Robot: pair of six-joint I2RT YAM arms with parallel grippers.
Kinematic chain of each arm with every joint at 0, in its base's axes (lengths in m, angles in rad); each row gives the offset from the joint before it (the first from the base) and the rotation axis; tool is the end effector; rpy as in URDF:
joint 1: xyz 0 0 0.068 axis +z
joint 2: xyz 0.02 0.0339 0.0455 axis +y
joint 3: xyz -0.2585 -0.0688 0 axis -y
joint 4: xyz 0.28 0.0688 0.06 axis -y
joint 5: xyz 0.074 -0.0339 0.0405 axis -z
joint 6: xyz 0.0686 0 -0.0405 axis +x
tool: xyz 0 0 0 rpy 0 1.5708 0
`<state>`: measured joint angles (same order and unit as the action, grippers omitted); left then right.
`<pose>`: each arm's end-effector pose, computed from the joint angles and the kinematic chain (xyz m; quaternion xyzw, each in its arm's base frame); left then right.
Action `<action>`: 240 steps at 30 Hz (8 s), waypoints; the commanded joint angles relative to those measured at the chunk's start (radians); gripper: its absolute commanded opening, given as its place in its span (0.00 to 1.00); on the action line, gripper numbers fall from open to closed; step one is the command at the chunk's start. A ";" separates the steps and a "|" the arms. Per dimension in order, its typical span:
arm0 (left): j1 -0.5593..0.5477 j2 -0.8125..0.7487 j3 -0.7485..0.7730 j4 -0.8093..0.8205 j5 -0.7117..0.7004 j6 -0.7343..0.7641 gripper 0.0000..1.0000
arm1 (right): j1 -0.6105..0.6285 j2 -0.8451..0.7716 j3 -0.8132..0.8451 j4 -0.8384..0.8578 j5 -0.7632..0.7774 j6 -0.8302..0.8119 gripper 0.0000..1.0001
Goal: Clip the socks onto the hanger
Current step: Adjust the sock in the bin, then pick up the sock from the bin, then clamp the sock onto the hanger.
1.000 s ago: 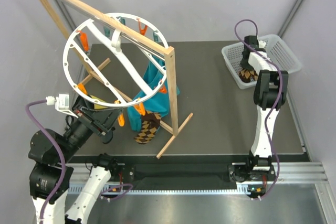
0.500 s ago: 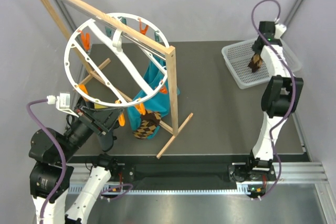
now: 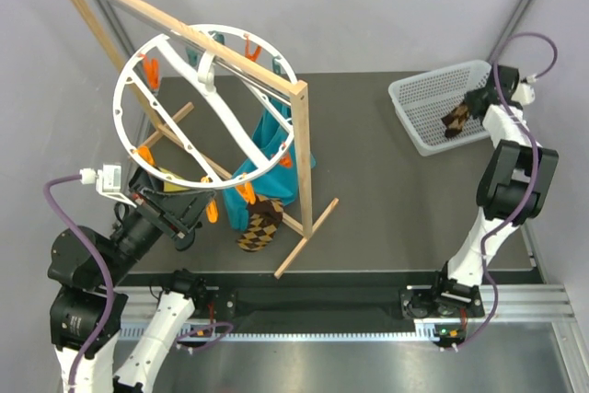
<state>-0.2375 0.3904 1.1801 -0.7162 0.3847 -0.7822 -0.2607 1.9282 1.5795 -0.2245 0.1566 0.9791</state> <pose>0.0646 -0.0421 0.4631 -0.0448 0.6811 -0.4645 0.5641 0.4931 -0.1426 0.2395 0.5391 0.6908 0.1033 0.4706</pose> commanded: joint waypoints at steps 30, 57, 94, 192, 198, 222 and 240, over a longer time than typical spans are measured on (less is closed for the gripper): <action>0.000 -0.039 -0.014 -0.034 0.066 -0.011 0.00 | 0.115 0.161 0.295 -0.469 0.104 -0.717 0.48; 0.000 -0.030 -0.030 -0.025 0.066 0.000 0.00 | 0.166 0.440 0.474 -0.595 0.129 -0.794 0.56; 0.000 -0.016 -0.030 0.000 0.036 -0.028 0.00 | 0.583 -1.284 -0.548 -0.429 -0.148 -0.318 0.00; 0.000 -0.102 -0.093 0.092 0.003 -0.045 0.00 | 2.100 -0.224 -0.160 1.900 1.422 -1.226 0.00; 0.000 -0.107 -0.106 0.113 0.028 -0.045 0.00 | 2.080 -0.230 -0.164 1.900 1.422 -1.209 0.00; 0.000 -0.104 -0.139 0.144 0.069 -0.029 0.00 | 2.088 -0.202 -0.121 1.901 1.388 -1.180 0.00; 0.000 -0.105 -0.126 0.135 0.060 -0.025 0.00 | 2.094 -0.170 -0.093 1.898 1.379 -1.136 0.00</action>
<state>-0.2375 0.2878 1.0527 -0.5751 0.4259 -0.8265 1.8236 1.7630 1.4628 1.3209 1.5108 -0.1810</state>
